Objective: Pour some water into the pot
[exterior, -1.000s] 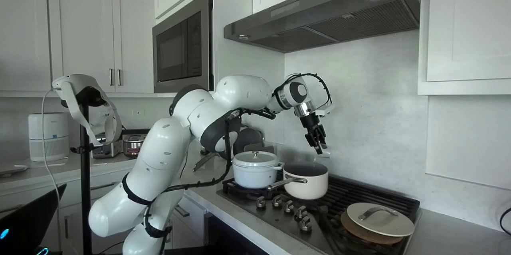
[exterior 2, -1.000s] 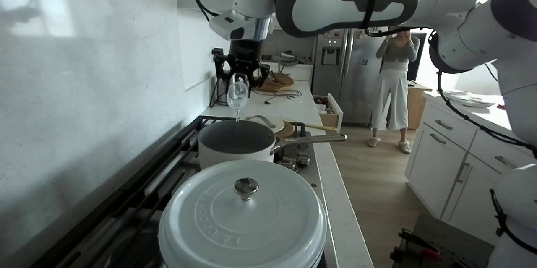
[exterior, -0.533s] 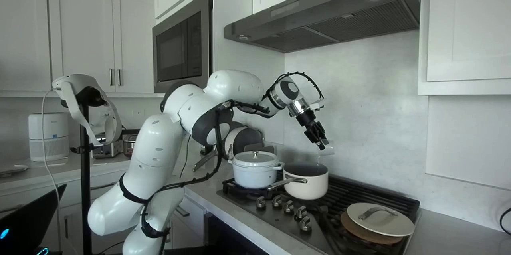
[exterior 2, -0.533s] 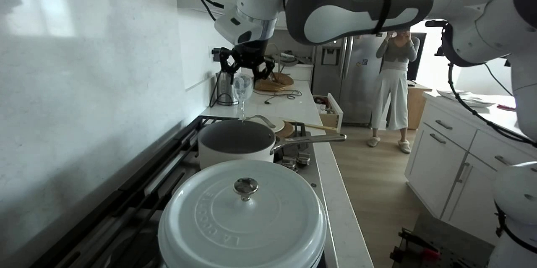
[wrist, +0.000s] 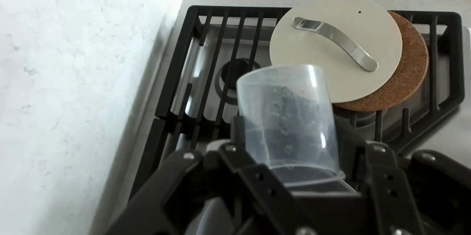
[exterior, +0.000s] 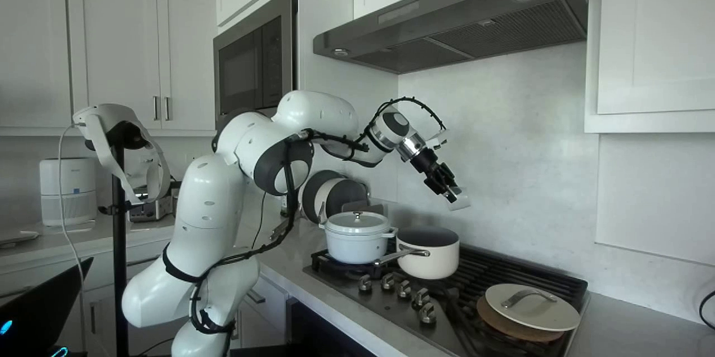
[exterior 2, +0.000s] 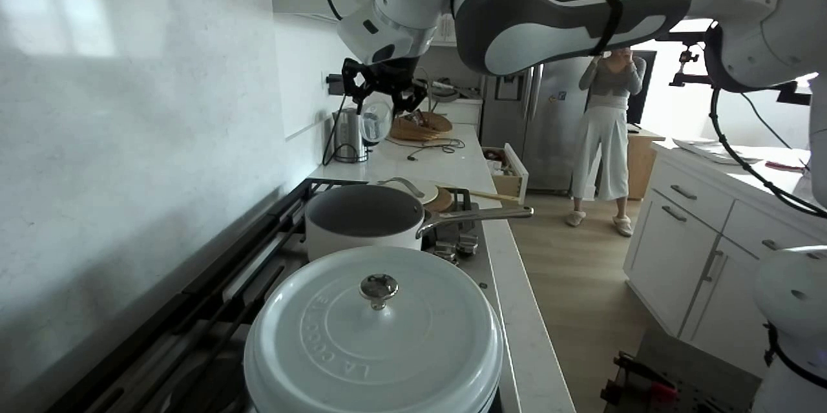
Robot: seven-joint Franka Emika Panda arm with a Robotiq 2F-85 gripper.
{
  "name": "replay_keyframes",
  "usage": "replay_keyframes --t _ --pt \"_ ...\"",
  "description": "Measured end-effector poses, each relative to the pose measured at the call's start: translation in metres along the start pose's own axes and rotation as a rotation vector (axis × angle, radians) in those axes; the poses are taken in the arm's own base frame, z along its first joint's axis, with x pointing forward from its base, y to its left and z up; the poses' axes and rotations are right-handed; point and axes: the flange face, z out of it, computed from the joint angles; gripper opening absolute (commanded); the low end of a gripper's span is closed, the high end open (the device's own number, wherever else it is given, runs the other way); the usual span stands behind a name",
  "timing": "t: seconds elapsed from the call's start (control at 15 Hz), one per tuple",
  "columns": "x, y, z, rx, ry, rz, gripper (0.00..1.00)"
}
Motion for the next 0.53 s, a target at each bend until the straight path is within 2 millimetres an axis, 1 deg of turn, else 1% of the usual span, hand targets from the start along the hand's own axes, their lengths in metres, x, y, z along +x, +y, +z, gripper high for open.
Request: replay_keyframes --t 0.27,0.4,0.53 --pt "-0.001 -0.002 -0.013 -0.005 -0.014 0.030 0.35" --pt "-0.001 -0.006 -0.014 0.009 0.044 0.063 0.35" --pt "-0.005 -0.011 -0.011 0.031 0.131 0.110 0.35"
